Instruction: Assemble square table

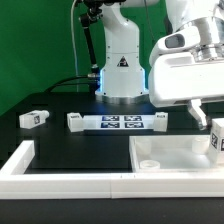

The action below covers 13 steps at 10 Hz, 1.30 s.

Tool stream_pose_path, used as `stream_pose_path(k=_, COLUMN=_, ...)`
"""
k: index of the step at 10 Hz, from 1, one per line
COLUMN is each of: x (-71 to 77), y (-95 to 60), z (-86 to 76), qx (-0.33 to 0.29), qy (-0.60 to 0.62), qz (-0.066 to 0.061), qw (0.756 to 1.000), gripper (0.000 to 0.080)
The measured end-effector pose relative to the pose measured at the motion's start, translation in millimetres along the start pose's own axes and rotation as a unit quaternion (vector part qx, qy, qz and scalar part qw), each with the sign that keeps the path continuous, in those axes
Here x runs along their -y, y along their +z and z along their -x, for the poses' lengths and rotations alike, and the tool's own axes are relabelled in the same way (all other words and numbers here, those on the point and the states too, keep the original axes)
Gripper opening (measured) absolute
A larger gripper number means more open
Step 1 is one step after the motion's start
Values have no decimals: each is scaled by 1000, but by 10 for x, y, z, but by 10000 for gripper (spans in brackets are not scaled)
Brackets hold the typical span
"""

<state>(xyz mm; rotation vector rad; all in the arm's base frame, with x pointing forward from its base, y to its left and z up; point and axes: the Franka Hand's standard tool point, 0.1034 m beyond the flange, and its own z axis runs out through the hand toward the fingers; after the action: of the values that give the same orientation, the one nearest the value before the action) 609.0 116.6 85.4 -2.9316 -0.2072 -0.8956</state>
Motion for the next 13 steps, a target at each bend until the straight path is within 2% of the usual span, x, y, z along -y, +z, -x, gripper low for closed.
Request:
stream_pose_path(k=1, x=1, y=2, z=3, qx=0, qy=0, qz=0, qw=1000, gripper=483)
stream_pose_path(k=2, x=0, y=4, z=6, qx=1, qy=0, qz=0, qw=1000, gripper=483)
stream_pose_path(k=3, x=0, y=7, z=11, qx=1, qy=0, qz=0, qw=1000, gripper=611)
stream_pose_path(k=4, x=0, y=9, z=14, qx=2, qy=0, qz=0, qw=1000, gripper=642)
stream_pose_path(k=8, x=1, y=18, z=29, qx=3, qy=0, qz=0, qw=1000, gripper=649)
stream_pose_path(k=9, x=10, y=35, z=41, qx=15, qy=2, qz=-6, qw=1000, gripper=649)
stream_pose_path(k=10, x=19, y=36, z=-46, qx=36, qy=7, qz=-19, qw=999, gripper=649)
stream_pose_path(k=11, x=-8, y=24, z=-165, qx=38, qy=11, qz=-21, qw=999, gripper=649)
stream_pose_path(k=12, x=-20, y=31, z=-168, qx=42, qy=13, qz=-22, qw=999, gripper=649)
stream_pose_path(k=13, x=28, y=29, z=-172, qx=66, qy=26, qz=-37, qw=997, gripper=649)
